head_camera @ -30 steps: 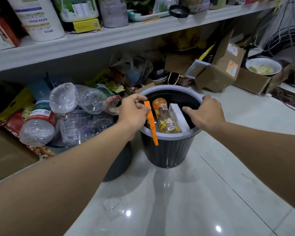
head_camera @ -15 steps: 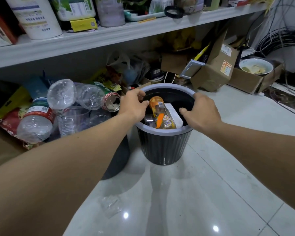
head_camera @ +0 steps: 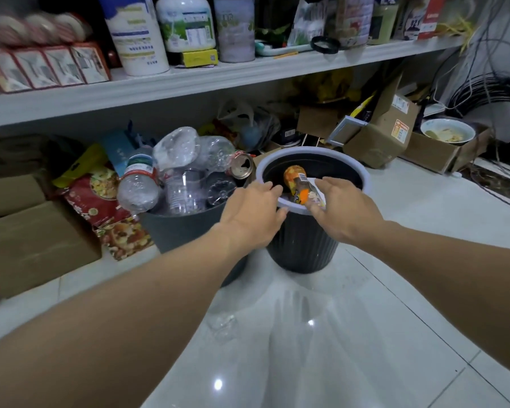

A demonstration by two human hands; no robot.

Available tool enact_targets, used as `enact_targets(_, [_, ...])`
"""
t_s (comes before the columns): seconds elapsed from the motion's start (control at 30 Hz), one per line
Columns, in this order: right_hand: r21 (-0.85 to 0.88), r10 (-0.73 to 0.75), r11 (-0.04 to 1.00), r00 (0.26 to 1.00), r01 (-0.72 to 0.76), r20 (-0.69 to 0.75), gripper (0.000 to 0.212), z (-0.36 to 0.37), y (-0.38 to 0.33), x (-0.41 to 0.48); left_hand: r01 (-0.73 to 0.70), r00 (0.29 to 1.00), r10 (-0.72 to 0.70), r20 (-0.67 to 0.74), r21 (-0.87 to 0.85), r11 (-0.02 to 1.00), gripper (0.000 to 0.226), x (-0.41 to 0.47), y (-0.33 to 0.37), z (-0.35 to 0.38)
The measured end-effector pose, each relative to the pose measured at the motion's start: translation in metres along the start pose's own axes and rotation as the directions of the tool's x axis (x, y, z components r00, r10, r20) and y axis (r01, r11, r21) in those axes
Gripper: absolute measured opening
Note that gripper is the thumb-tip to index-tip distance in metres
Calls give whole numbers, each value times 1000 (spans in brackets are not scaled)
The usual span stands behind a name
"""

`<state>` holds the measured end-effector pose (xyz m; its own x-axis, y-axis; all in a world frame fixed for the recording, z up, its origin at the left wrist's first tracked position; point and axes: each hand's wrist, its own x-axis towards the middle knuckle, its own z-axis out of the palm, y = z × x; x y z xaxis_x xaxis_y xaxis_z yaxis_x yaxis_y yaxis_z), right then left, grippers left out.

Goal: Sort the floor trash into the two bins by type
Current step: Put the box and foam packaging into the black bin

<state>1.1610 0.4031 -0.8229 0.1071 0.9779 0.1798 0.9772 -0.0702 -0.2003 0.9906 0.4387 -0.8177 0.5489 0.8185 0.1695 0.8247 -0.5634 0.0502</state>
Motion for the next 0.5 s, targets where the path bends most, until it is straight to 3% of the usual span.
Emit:
enact_targets(0.23, [-70,-20,997,999,22,32,45,30,-50,-62,14,999,-17,41,52,999,48,-98,-28,19])
enact_targets(0.37, [-65,-40,997,987,51,155,60,58,-89,-93,97,989,-102,112,53,994,49,-152,-56,35])
enact_targets(0.5, [-50,-71,995,975,84,211,60,87,-118,-115,188,962,-194,192,46,981,54,-191,-76,57])
